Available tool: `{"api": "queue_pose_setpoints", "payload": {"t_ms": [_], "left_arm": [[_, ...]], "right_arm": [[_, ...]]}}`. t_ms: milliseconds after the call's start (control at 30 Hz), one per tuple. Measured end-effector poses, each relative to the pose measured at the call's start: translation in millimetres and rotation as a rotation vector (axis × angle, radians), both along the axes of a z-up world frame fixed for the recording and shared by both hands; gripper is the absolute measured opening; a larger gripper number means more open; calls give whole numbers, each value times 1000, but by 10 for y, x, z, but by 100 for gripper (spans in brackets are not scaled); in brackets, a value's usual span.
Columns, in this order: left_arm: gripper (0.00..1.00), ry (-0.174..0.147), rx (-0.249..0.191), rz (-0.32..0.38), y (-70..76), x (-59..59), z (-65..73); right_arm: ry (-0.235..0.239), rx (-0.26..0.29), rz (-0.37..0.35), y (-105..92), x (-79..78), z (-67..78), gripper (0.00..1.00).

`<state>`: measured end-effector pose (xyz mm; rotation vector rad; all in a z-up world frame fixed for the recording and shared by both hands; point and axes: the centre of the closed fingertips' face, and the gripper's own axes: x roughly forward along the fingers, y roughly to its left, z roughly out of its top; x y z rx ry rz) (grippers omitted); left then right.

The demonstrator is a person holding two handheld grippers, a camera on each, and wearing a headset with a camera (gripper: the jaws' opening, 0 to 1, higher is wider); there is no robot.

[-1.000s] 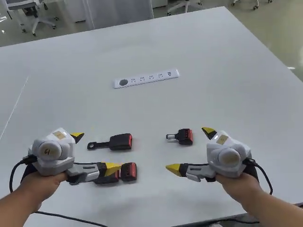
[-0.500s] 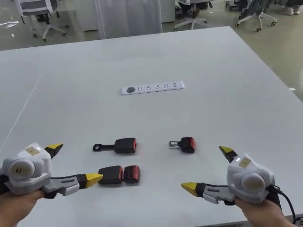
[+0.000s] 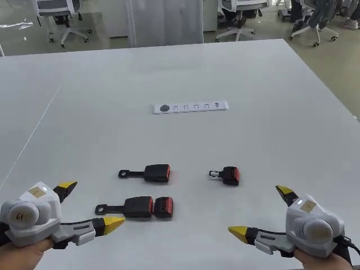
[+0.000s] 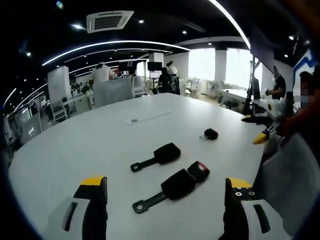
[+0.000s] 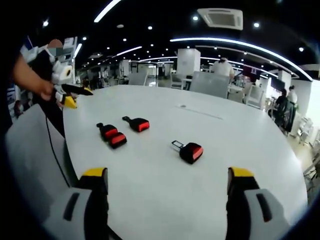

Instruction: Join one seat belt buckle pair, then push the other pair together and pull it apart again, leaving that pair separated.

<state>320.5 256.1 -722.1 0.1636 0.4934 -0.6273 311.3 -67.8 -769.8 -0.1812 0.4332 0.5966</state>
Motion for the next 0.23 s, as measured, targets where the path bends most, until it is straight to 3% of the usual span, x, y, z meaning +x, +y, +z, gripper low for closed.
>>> {"api": "queue_pose_setpoints", "payload": {"t_ms": [233], "left_arm": [[100,-1,-23,14,-4,-14,17]], "right_arm": [[-23,1,-14,-28,47,86,100]]}}
